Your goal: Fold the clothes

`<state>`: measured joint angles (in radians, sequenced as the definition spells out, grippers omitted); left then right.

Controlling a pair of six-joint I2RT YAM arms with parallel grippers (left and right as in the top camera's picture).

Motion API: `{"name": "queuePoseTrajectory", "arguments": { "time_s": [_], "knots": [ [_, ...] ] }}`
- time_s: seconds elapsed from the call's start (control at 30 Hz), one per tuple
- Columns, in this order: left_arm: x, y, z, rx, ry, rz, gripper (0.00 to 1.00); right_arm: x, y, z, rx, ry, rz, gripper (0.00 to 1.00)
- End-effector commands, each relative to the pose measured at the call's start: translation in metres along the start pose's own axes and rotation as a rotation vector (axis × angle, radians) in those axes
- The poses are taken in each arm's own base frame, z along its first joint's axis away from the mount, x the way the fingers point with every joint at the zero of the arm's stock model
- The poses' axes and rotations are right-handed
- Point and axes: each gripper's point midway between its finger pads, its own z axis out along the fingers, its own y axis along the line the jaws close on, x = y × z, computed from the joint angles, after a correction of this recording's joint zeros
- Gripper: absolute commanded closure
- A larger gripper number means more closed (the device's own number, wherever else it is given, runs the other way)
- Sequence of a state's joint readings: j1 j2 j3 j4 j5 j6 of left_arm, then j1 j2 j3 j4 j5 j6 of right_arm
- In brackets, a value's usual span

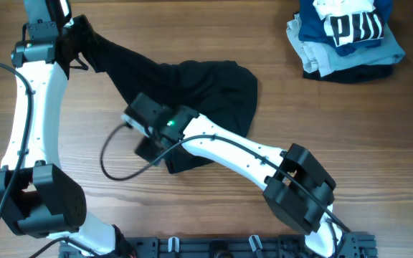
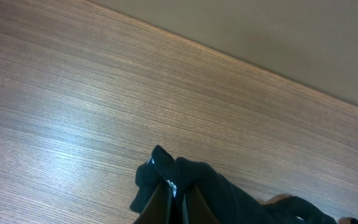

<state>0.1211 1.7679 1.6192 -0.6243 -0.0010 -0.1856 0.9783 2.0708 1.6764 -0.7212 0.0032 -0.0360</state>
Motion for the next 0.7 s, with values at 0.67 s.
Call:
{"name": "queuePoseTrajectory", "arguments": {
  "time_s": [0.67],
  "knots": [
    [-0.004, 0.002, -0.001, 0.004, 0.003, -0.016, 0.96, 0.078, 0.040, -0.010, -0.223, 0.452, 0.005, 0.04]
  ]
}}
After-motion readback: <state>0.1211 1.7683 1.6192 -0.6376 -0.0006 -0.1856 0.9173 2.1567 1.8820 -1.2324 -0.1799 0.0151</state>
